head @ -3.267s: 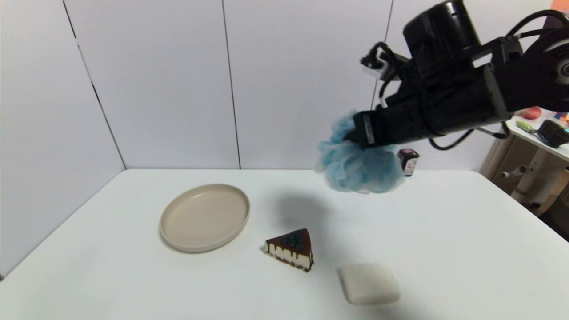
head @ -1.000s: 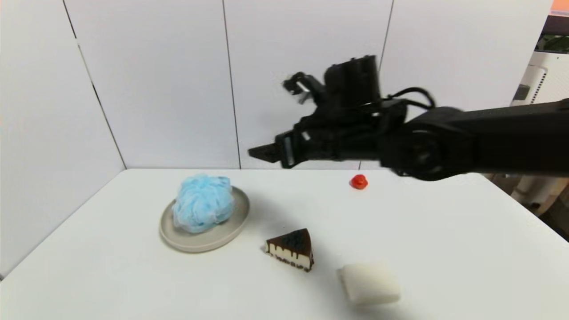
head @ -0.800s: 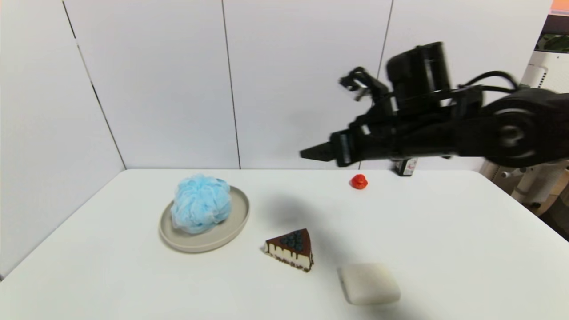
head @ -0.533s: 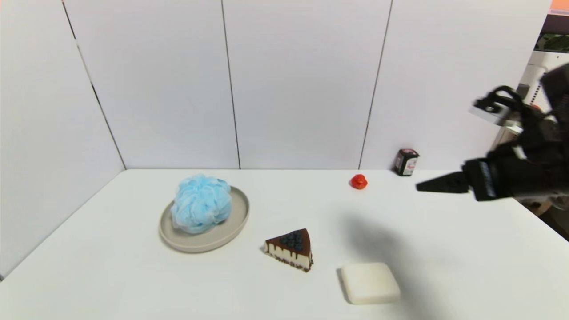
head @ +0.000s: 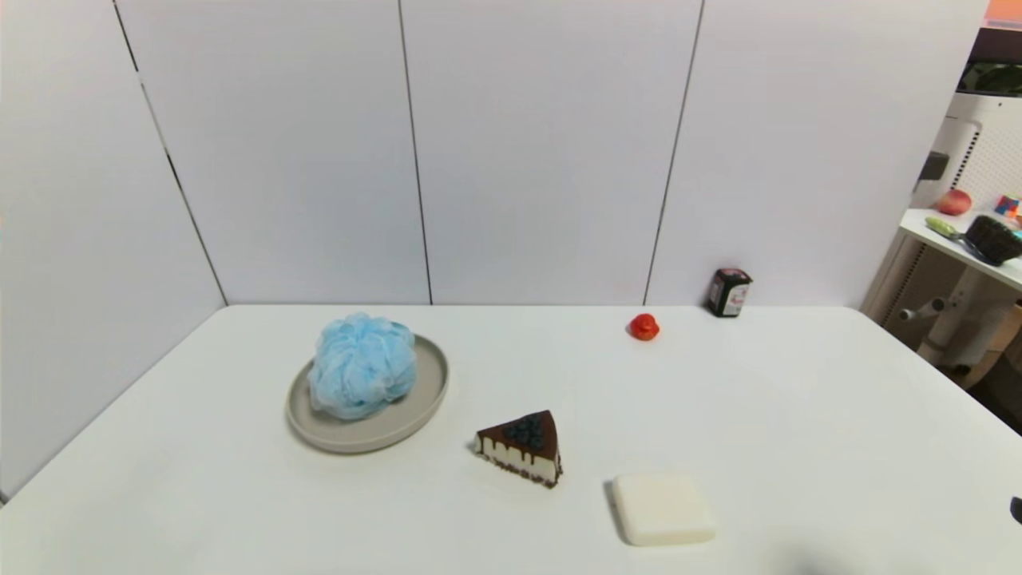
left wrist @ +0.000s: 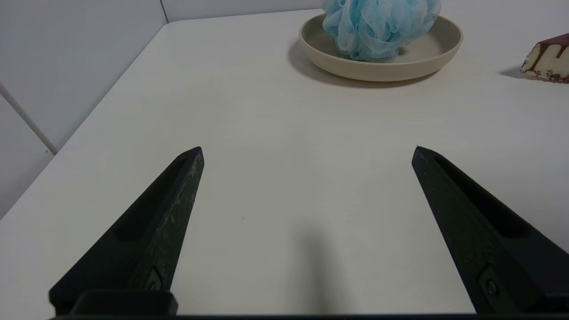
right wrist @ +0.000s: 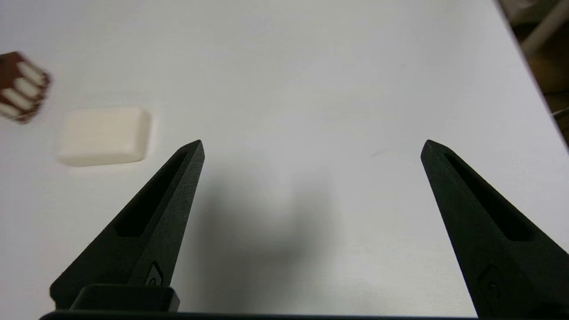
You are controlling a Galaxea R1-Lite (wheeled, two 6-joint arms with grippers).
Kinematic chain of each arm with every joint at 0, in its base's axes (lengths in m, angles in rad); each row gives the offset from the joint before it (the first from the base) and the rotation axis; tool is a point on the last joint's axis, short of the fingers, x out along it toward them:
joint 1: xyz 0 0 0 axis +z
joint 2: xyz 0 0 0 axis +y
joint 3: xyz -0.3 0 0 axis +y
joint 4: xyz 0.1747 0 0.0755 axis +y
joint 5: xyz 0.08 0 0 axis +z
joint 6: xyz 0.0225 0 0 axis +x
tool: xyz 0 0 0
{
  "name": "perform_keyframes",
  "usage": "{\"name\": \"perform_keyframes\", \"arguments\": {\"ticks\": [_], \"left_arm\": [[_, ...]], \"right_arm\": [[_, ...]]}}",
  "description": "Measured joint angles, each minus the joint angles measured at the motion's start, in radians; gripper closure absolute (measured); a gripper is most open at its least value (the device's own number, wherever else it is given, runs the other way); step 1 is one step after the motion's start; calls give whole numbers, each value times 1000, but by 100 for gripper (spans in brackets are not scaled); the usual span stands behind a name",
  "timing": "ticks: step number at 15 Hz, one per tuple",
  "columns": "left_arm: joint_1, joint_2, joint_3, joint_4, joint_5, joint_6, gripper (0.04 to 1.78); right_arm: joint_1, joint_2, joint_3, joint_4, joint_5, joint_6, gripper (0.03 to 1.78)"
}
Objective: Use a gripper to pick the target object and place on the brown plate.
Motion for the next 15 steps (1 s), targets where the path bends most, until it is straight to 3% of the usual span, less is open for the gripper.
{"name": "perform_keyframes", "arguments": {"ticks": [2,4,6,7,10,12,15], "left_arm": [[0,0,0,0,0,0,13],[0,0,0,0,0,0,13],[0,0,0,0,0,0,13],[0,0,0,0,0,0,13],[0,0,0,0,0,0,13],[0,0,0,0,0,0,13],[0,0,0,0,0,0,13]], "right_arm": [[-13,-161,193,-146,-61,-53,12],[-10,-264,341,-291,-81,-127,12],[12,-359,433,-379,-62,-172,12],[22,-406,457,-382,-30,-178,12],[37,-544,486,-309,66,-169,12],[41,-588,492,-309,64,-93,12],[42,-613,494,-308,53,-33,12]]}}
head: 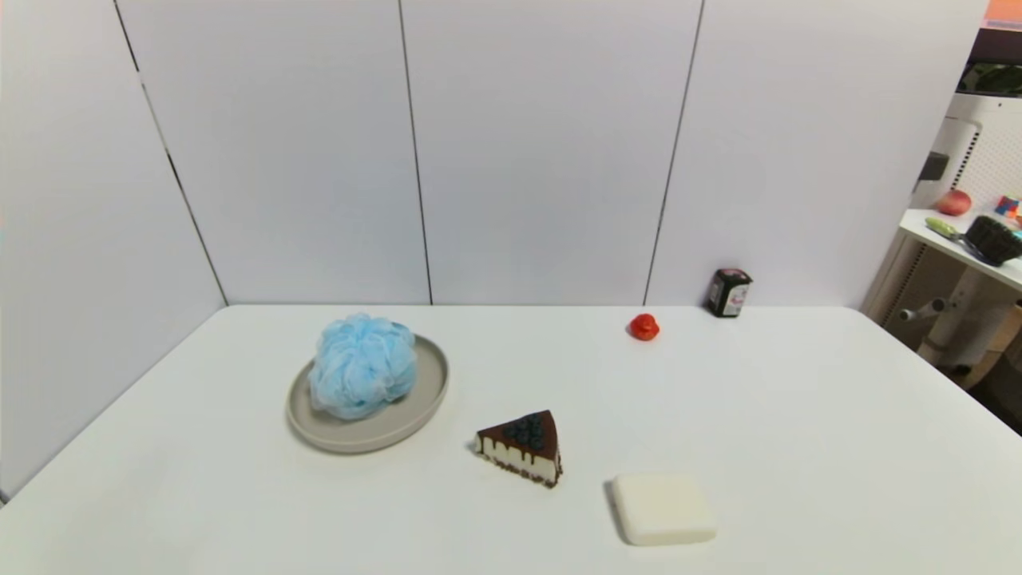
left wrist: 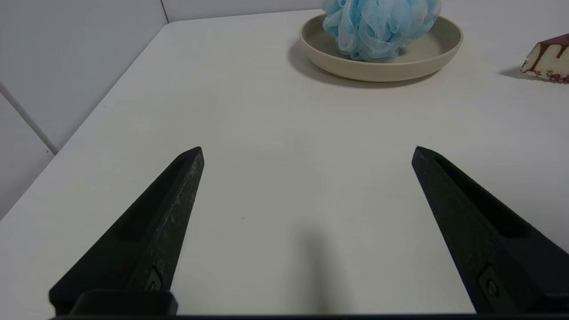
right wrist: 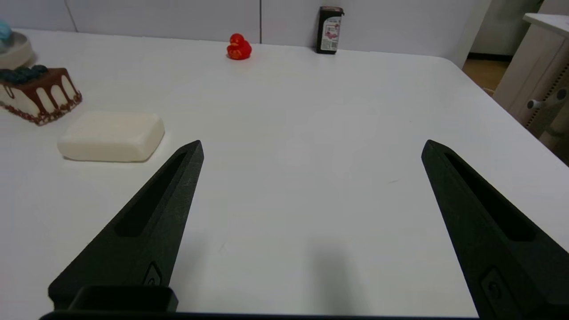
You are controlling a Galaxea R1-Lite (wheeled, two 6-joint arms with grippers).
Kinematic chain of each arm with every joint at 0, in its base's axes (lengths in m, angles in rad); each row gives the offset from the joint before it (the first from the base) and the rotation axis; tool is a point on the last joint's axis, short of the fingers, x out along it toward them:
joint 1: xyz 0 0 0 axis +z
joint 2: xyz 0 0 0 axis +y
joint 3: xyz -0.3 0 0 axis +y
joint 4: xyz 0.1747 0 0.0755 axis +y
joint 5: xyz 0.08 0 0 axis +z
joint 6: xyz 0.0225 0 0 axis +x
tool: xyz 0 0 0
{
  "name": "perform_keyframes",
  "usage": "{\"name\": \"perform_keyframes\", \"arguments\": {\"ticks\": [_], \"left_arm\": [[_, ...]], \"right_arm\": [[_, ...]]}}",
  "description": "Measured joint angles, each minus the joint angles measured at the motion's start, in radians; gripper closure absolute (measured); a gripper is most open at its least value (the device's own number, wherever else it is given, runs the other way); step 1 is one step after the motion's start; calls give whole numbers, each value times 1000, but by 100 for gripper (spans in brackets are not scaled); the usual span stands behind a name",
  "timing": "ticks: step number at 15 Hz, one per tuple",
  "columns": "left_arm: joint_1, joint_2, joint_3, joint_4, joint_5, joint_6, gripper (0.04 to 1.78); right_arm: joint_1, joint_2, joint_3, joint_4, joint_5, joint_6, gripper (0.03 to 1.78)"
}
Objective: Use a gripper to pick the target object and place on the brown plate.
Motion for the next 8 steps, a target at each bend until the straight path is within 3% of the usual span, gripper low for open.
{"name": "perform_keyframes", "arguments": {"ticks": [8], "left_arm": [[0,0,0,0,0,0,13]], "right_arm": [[0,-6,1,0,-33,37,12]]}}
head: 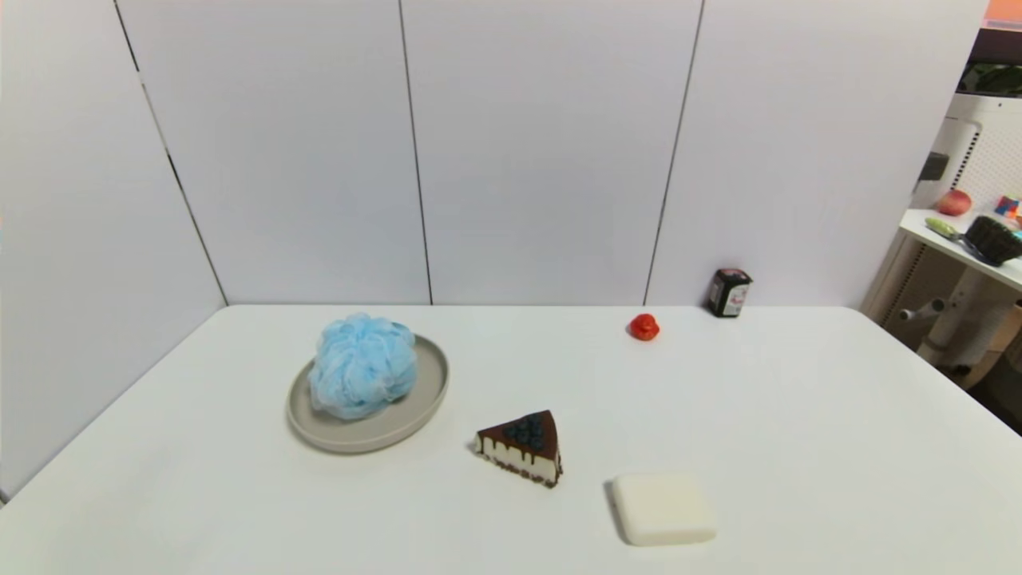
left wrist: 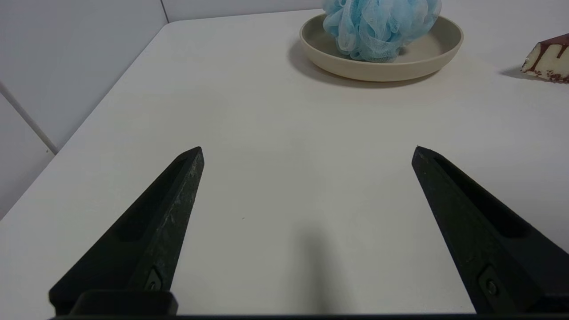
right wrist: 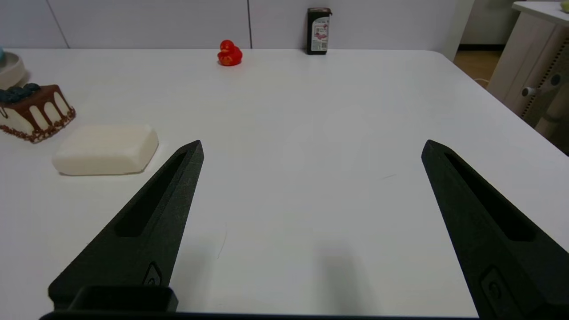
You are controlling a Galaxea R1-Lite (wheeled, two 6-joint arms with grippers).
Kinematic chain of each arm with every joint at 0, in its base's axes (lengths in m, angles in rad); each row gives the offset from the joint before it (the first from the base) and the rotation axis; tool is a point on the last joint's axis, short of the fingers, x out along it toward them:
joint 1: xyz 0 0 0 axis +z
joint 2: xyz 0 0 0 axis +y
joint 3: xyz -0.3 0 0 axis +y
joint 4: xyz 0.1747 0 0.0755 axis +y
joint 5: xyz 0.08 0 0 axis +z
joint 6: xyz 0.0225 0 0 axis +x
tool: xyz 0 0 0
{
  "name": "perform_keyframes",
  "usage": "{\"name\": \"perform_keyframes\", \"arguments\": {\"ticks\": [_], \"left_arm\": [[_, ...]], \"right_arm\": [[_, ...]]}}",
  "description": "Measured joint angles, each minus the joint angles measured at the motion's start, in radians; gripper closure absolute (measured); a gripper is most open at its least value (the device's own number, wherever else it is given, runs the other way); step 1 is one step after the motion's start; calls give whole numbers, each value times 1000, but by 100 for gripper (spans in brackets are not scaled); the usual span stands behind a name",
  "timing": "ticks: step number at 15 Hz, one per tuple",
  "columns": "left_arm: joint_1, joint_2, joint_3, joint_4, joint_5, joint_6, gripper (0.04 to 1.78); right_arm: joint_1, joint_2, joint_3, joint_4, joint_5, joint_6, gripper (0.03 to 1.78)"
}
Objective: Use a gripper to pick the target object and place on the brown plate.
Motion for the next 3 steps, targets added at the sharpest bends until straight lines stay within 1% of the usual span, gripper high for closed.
{"name": "perform_keyframes", "arguments": {"ticks": [3], "left_arm": [[0,0,0,0,0,0,13]], "right_arm": [[0,0,0,-1,1,-2,12]]}}
